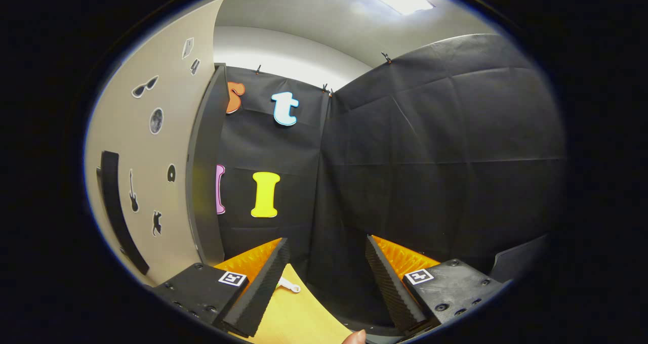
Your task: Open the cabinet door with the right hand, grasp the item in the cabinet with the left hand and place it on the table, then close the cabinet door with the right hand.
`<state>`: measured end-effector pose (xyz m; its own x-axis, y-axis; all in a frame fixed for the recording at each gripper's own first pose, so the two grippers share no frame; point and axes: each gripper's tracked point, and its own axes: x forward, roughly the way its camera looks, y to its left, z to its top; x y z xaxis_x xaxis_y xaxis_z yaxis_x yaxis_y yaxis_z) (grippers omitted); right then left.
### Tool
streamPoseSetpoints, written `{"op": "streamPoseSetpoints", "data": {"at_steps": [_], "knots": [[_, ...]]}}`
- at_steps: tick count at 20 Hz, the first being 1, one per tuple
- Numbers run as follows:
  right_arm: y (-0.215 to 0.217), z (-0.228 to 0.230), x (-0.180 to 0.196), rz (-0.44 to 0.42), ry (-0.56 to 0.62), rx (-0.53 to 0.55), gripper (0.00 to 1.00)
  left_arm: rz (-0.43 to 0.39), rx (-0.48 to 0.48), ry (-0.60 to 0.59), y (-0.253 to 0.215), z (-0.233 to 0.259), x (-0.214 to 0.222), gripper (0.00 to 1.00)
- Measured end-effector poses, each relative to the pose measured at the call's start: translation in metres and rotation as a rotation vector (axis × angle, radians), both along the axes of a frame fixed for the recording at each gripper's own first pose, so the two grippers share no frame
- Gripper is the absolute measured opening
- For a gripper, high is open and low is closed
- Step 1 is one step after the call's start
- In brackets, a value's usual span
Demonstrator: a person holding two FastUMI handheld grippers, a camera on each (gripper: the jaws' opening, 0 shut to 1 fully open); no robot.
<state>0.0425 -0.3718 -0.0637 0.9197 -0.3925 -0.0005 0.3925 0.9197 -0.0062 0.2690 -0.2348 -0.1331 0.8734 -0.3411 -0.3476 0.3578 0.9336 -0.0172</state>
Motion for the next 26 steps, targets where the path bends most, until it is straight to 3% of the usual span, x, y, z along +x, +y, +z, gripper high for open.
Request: {"op": "streamPoseSetpoints", "data": {"at_steps": [4, 10, 17, 22, 26], "knots": [[0.020, 0.011, -0.007, 0.015, -0.017, 0.014, 0.95, -0.010, 0.026, -0.025, 0.022, 0.000, -0.053, 0.23], [0.049, 0.031, -0.012, 0.038, -0.038, 0.010, 0.98, 0.000, -0.023, -0.032, 0.028, -0.037, -0.113, 0.23], [0.077, 0.044, -0.016, 0.063, -0.044, -0.025, 0.97, -0.004, -0.031, 0.026, 0.024, -0.135, -0.165, 0.22], [0.084, 0.048, -0.013, 0.078, -0.041, -0.026, 0.97, -0.063, -0.012, 0.057, -0.002, -0.204, -0.201, 0.23], [0.081, 0.051, -0.009, 0.083, -0.037, -0.041, 0.97, -0.092, 0.014, 0.157, -0.022, -0.269, -0.226, 0.23]]}}
